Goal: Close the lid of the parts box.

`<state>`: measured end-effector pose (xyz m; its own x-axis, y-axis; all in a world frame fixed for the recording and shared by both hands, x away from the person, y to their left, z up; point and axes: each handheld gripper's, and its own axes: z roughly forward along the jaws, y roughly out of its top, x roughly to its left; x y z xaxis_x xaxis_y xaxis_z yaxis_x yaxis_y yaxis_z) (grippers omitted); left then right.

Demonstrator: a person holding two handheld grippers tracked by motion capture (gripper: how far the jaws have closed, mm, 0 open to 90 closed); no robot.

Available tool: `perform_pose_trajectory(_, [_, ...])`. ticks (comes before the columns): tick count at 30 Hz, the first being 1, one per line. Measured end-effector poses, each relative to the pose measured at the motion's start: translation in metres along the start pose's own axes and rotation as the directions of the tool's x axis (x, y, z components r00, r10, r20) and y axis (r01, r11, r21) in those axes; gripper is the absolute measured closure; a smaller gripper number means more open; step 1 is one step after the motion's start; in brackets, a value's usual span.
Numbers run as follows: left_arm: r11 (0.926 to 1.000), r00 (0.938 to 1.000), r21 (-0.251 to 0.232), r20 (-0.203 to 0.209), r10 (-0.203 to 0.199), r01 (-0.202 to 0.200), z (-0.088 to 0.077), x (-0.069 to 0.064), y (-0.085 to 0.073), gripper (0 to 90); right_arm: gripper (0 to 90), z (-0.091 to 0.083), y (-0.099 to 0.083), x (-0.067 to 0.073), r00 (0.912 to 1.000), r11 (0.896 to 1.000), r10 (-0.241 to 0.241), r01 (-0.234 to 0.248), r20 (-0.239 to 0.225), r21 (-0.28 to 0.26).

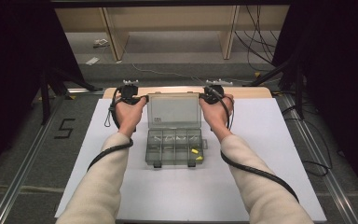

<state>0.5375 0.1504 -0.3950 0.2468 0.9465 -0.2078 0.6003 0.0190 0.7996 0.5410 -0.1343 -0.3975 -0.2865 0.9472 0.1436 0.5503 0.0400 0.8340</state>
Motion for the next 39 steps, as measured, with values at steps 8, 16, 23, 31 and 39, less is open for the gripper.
perform_pose_trajectory(8, [0.9989,0.9990,-0.016,-0.015,0.043,-0.043,-0.005,-0.006,-0.001,88.2,87.2,-0.008,-0.003,-0.001,0.9999,1.000,-0.009,0.009,-0.007,-0.017])
perform_pose_trajectory(16, [0.9986,0.9993,-0.039,0.006,0.037,-0.036,-0.010,-0.004,-0.005,88.2,87.2,-0.014,-0.004,-0.001,0.9996,1.000,-0.002,0.001,-0.030,-0.018])
perform_pose_trajectory(23, [0.9976,0.9987,-0.046,0.001,0.051,-0.051,-0.014,-0.006,-0.007,88.2,87.3,-0.018,-0.004,-0.001,0.9994,1.000,-0.010,0.009,-0.032,-0.024])
perform_pose_trajectory(31, [0.9964,0.9982,-0.061,-0.005,0.059,-0.059,-0.017,-0.007,-0.010,88.2,87.3,-0.021,-0.006,0.000,0.9993,0.999,-0.015,0.014,-0.033,-0.032])
perform_pose_trajectory(39, [0.9947,0.9975,-0.074,-0.007,0.071,-0.071,-0.022,-0.009,-0.013,88.3,87.4,-0.025,-0.008,0.001,0.9990,0.999,-0.026,0.024,-0.037,-0.045])
